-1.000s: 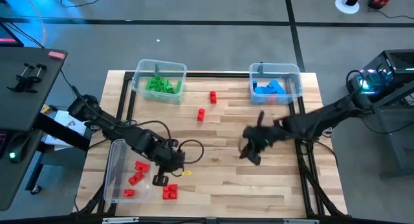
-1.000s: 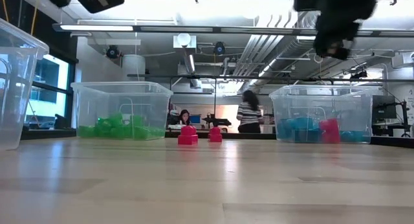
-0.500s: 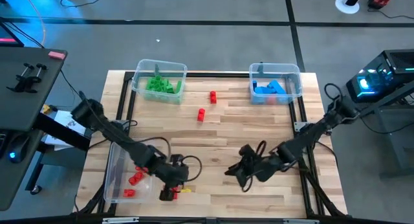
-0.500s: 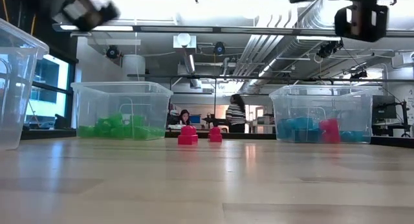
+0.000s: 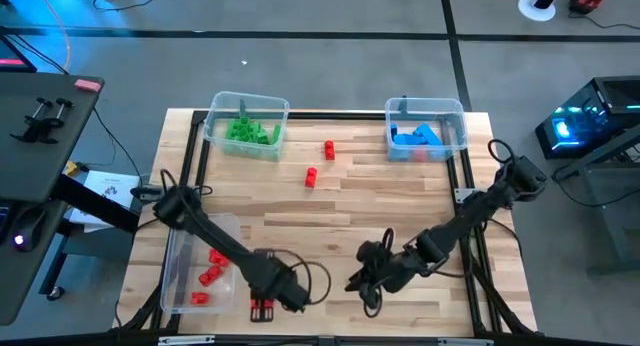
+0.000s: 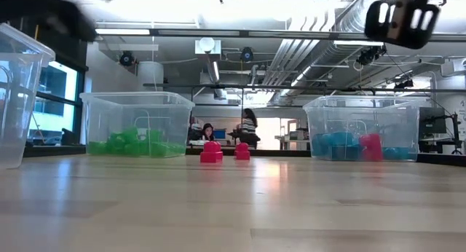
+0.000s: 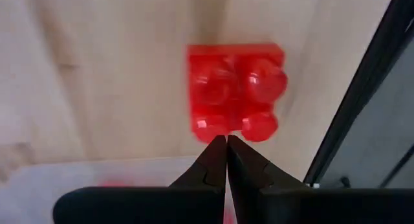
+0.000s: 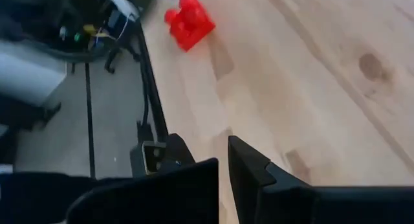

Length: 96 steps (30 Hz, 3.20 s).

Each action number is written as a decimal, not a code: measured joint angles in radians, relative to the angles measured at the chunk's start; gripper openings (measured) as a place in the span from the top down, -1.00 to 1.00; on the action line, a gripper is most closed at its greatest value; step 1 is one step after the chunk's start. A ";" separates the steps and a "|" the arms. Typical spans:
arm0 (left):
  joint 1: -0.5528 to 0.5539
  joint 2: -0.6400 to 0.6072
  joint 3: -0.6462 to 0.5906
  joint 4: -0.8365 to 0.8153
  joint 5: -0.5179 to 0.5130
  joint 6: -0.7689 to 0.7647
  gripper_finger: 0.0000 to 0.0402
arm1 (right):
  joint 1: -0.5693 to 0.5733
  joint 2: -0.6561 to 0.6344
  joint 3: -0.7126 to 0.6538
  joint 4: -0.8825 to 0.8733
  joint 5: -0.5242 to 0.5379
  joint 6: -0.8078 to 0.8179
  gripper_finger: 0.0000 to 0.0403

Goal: Sort blocks
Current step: Put the red game piece into the bottom transparent bin

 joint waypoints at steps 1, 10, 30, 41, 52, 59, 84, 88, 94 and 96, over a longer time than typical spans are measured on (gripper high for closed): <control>-0.010 0.015 0.000 0.011 0.012 -0.007 1.00 | 0.007 0.000 0.000 -0.001 -0.001 -0.009 1.00; -0.037 0.058 0.002 0.128 0.010 -0.142 1.00 | 0.043 0.000 0.000 -0.030 -0.004 -0.058 1.00; 0.109 0.021 0.018 0.101 -0.428 0.088 1.00 | 0.046 0.000 0.000 -0.028 -0.035 -0.064 1.00; 0.149 -0.196 -0.115 0.311 -0.346 0.748 1.00 | 0.068 -0.001 0.000 0.152 0.002 -0.036 1.00; 0.221 -0.149 -0.203 0.405 -0.295 1.081 0.69 | 0.136 -0.001 0.000 0.338 0.287 0.054 1.00; 0.232 -0.144 -0.203 0.407 -0.242 1.119 0.22 | 0.129 -0.001 0.000 0.337 0.346 0.090 1.00; 0.285 -0.125 -0.440 0.671 -0.220 1.217 -0.07 | 0.094 -0.001 0.000 0.328 0.323 0.042 1.00; 0.292 -0.119 -0.448 0.655 -0.189 1.186 0.15 | 0.094 -0.001 0.000 0.327 0.323 0.035 1.00; 0.292 -0.110 -0.421 0.605 -0.180 1.035 0.53 | 0.094 -0.001 0.000 0.313 0.288 0.018 1.00; 0.295 -0.110 -0.389 0.510 -0.171 0.990 0.53 | 0.095 -0.001 0.000 0.313 0.275 0.000 1.00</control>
